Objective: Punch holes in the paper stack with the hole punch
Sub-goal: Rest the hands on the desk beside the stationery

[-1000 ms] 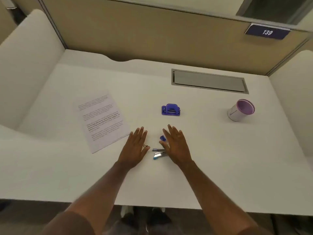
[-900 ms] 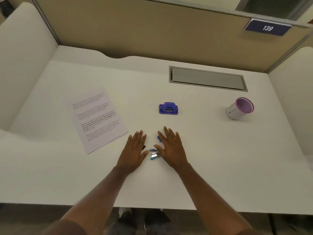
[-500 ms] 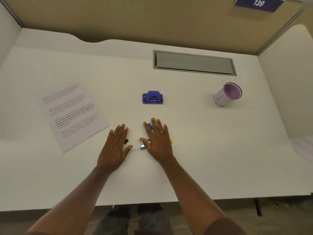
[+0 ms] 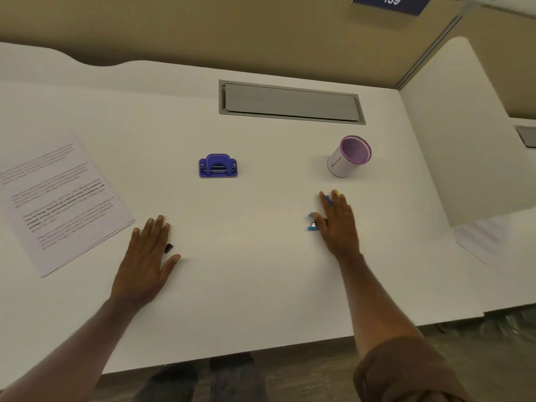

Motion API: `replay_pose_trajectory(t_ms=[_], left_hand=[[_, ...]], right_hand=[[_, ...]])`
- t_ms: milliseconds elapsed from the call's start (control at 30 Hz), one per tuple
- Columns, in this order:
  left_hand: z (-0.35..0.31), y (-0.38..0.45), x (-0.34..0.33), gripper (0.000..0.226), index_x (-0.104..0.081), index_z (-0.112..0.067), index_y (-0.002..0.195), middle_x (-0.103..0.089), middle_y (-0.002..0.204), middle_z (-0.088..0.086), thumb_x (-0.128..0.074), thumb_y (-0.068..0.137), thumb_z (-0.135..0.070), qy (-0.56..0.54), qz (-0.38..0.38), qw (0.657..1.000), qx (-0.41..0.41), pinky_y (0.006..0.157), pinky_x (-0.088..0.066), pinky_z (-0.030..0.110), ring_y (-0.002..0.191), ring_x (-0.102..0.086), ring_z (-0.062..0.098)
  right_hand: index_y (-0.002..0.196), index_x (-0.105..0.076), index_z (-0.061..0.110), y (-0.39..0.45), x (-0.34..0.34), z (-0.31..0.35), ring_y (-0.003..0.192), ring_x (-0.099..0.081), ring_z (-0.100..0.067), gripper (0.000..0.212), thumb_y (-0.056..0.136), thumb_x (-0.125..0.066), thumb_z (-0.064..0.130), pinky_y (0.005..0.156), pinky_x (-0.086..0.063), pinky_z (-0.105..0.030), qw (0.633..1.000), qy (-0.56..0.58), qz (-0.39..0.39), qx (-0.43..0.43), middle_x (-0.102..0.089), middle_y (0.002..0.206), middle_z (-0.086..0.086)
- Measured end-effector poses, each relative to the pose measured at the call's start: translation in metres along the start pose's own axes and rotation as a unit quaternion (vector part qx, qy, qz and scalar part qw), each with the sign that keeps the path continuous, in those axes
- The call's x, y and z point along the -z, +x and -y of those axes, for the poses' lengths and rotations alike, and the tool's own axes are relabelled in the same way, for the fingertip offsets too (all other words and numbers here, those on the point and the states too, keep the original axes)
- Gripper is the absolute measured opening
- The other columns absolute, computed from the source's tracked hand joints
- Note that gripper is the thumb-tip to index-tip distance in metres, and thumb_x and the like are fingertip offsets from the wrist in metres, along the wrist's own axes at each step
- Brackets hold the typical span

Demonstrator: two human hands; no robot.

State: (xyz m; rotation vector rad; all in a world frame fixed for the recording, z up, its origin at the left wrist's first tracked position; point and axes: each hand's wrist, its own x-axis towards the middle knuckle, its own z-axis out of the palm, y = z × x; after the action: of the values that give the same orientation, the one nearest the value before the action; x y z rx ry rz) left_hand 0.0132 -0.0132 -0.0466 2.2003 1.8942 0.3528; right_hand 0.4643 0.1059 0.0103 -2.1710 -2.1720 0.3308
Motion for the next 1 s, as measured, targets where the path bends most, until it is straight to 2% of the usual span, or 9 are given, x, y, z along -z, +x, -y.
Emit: replay_pose_trajectory(t_ms=[233,433,600,800,1000], left_hand=[[0.006,-0.001,-0.004,0.075,-0.021,-0.007,0.161,-0.014,0.171,0.006,-0.030,0.102,-0.052,0.008,-0.010,1.000,-0.003,0.129,-0.011,0.049,0.159,-0.012,0.027],[0.003,-0.001,0.005,0.076,-0.017,-0.008,0.161,-0.011,0.171,0.008,-0.022,0.103,-0.057,0.019,0.023,1.000,0.009,0.129,-0.012,0.050,0.159,-0.010,0.027],[0.001,-0.009,0.016,0.075,-0.020,-0.004,0.160,-0.014,0.170,0.012,-0.028,0.104,-0.053,0.008,0.005,0.999,0.050,0.129,-0.012,0.047,0.158,-0.012,0.028],[0.012,-0.026,0.015,0.075,-0.024,-0.002,0.159,-0.017,0.169,0.014,-0.029,0.103,-0.053,0.032,0.015,0.997,0.067,0.127,-0.015,0.050,0.157,-0.017,0.032],[0.012,-0.029,0.014,0.074,-0.023,-0.003,0.159,-0.016,0.170,0.014,-0.029,0.104,-0.053,0.035,0.013,0.998,0.059,0.128,-0.016,0.051,0.158,-0.014,0.030]], right_hand=[[0.158,-0.023,0.024,0.012,0.007,-0.041,0.154,-0.012,-0.026,0.060,0.104,-0.042,0.042,0.124,-0.009,-0.048,1.000,0.000,-0.010,-0.017,-0.014,0.167,-0.006],[0.157,-0.028,0.021,0.013,0.008,-0.023,0.152,-0.023,-0.025,0.059,0.104,-0.033,0.048,0.123,-0.013,-0.052,0.993,0.042,-0.103,0.034,-0.027,0.164,-0.007],[0.155,-0.033,0.018,0.015,-0.010,0.046,0.152,-0.023,-0.023,0.057,0.104,-0.034,0.044,0.123,-0.018,-0.050,0.982,0.087,-0.111,0.122,-0.027,0.164,-0.006],[0.148,-0.047,0.012,-0.012,-0.046,0.165,0.148,-0.034,-0.026,0.051,0.101,-0.057,0.030,0.120,-0.028,-0.049,0.958,0.112,-0.063,0.257,-0.035,0.160,-0.010],[0.152,-0.037,0.007,-0.054,-0.078,0.264,0.150,-0.027,-0.026,0.058,0.102,-0.052,0.032,0.123,-0.024,-0.044,0.905,0.096,0.028,0.413,-0.028,0.162,-0.011]])
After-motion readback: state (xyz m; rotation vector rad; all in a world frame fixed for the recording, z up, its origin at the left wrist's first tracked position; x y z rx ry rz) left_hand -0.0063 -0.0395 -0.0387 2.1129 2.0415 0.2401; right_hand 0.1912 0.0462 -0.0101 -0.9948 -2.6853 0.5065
